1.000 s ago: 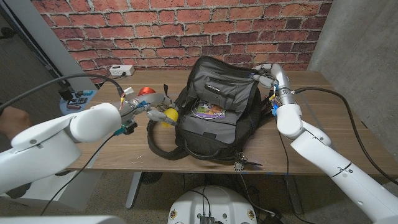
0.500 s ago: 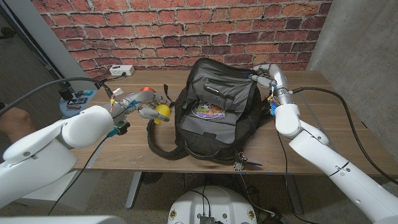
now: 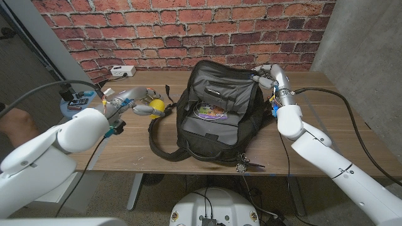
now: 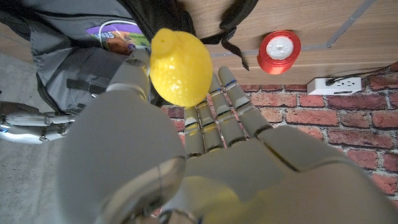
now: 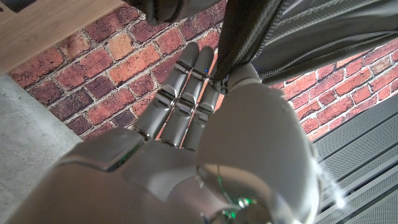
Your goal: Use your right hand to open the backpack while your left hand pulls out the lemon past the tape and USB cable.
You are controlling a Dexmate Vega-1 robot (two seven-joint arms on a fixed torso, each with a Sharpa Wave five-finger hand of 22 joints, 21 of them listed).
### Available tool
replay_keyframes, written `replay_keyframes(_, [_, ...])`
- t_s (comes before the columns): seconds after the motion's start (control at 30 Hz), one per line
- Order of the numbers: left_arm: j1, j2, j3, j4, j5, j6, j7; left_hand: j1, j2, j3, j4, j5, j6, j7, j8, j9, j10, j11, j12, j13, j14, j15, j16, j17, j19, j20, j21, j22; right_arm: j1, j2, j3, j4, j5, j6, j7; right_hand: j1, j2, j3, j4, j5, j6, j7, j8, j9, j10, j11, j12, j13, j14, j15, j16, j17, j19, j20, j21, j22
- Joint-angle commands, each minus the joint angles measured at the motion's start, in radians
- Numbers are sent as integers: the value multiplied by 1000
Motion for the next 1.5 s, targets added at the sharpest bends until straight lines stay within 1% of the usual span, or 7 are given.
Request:
replay_keyframes(0.03, [-42, -57, 26, 39, 18, -24, 44, 83, 89, 2, 3, 5, 8, 5, 3, 14, 5, -16, 5, 178, 12, 0, -4, 5, -6, 3, 6, 4, -32, -9, 23, -51, 44, -19, 28, 8, 8, -5, -4, 5, 1, 7, -3, 4, 4, -1, 8, 5, 9, -99, -2, 4, -5, -45, 6, 2])
replay_keyframes(0.1, [-63, -58, 39, 55, 14, -32, 56, 84, 89, 2, 3, 5, 8, 5, 3, 15, 5, -15, 6, 178, 13, 0, -4, 5, -6, 3, 6, 4, -40, -13, 28, -68, 56, -28, 38, 8, 8, -6, -4, 5, 0, 8, -4, 4, 4, 0, 8, 5, 9, -98, -2, 4, -6, -45, 6, 2])
replay_keyframes(0.47, [-113, -72, 67, 111, -13, -68, 112, 80, 90, 0, 4, 8, 11, 4, 3, 18, 3, -12, 8, 182, 11, 3, -6, 6, -9, 4, 10, 3, -65, -29, 48, -126, 113, -59, 75, 10, 9, -6, -4, 5, -6, 11, -8, 4, -1, 1, 9, 10, 8, -98, -4, 6, -7, -41, 7, 2])
replay_keyframes(1.0, [-128, -118, 97, 203, -78, -149, 215, 76, 92, 0, 6, 12, 11, 5, 1, 23, 3, -10, 13, 189, 12, 3, -9, 8, -12, 4, 17, 3, -64, -57, 42, -194, 157, -127, 114, 12, 12, -7, -4, 4, -6, 13, -9, 5, -3, 3, 7, 12, 6, -98, -5, 9, -9, -40, 9, 2])
replay_keyframes(1.13, [-147, -119, 113, 236, -94, -175, 239, 76, 92, 0, 5, 13, 14, 0, 2, 25, 2, -10, 14, 190, 11, 3, -11, 7, -13, 4, 19, 3, -66, -67, 45, -213, 178, -143, 131, 12, 13, -7, -4, 4, -9, 15, -11, 5, -4, 8, 8, 14, 6, -97, -5, 11, -10, -39, 10, 2])
replay_keyframes(1.4, [-199, -104, 148, 303, -128, -223, 271, 73, 93, 0, 6, 16, 14, 5, 1, 27, 1, -11, 15, 193, 11, 2, -12, 8, -15, 4, 21, 2, -58, -75, 36, -241, 211, -179, 146, 13, 15, -8, -3, 2, -18, 18, -17, 6, -7, 12, 11, 23, 4, -97, -6, 15, -11, -38, 12, 2])
replay_keyframes(1.5, [-221, -102, 163, 333, -151, -244, 279, 73, 93, 0, 6, 16, 15, 5, 1, 28, 3, -10, 16, 194, 12, 2, -13, 8, -15, 4, 23, 2, -56, -79, 37, -255, 234, -201, 159, 15, 15, -9, -5, 2, -17, 18, -17, 7, 3, 6, 19, 30, 3, -97, -6, 18, -12, -37, 13, 2])
